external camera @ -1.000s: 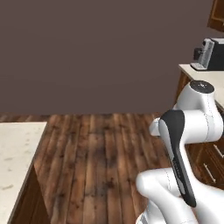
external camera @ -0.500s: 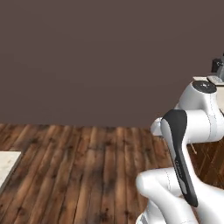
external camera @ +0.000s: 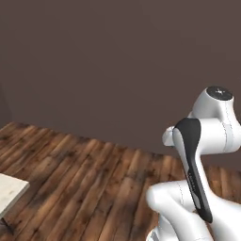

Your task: Place two dumplings into each of the tupperware containers and then place the containers in the fridge.

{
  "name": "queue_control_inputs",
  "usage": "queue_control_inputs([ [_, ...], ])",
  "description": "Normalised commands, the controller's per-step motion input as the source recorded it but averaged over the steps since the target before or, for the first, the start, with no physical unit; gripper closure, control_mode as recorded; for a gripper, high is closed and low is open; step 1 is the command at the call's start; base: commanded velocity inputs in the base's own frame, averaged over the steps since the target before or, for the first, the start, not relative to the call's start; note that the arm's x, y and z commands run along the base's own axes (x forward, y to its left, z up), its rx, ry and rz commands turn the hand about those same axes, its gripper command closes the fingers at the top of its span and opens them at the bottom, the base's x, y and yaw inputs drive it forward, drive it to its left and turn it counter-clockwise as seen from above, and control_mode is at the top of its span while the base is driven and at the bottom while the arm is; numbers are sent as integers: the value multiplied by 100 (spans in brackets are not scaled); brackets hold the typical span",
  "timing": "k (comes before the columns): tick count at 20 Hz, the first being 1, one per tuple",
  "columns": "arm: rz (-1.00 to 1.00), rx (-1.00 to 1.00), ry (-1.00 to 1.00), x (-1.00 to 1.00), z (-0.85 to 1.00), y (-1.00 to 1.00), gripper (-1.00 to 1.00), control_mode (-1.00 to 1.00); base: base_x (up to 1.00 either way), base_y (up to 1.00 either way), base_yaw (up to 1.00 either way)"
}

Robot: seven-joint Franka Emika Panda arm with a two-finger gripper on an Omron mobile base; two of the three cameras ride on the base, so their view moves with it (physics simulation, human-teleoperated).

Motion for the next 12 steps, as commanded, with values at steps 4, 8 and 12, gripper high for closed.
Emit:
queue_control_inputs([
  [4,0,0,0,0,0,0,-100,100,100,-16,50],
  [8,0,0,0,0,0,0,-100,100,100,-15,49],
  [12,0,0,0,0,0,0,-100,100,100,-25,50],
])
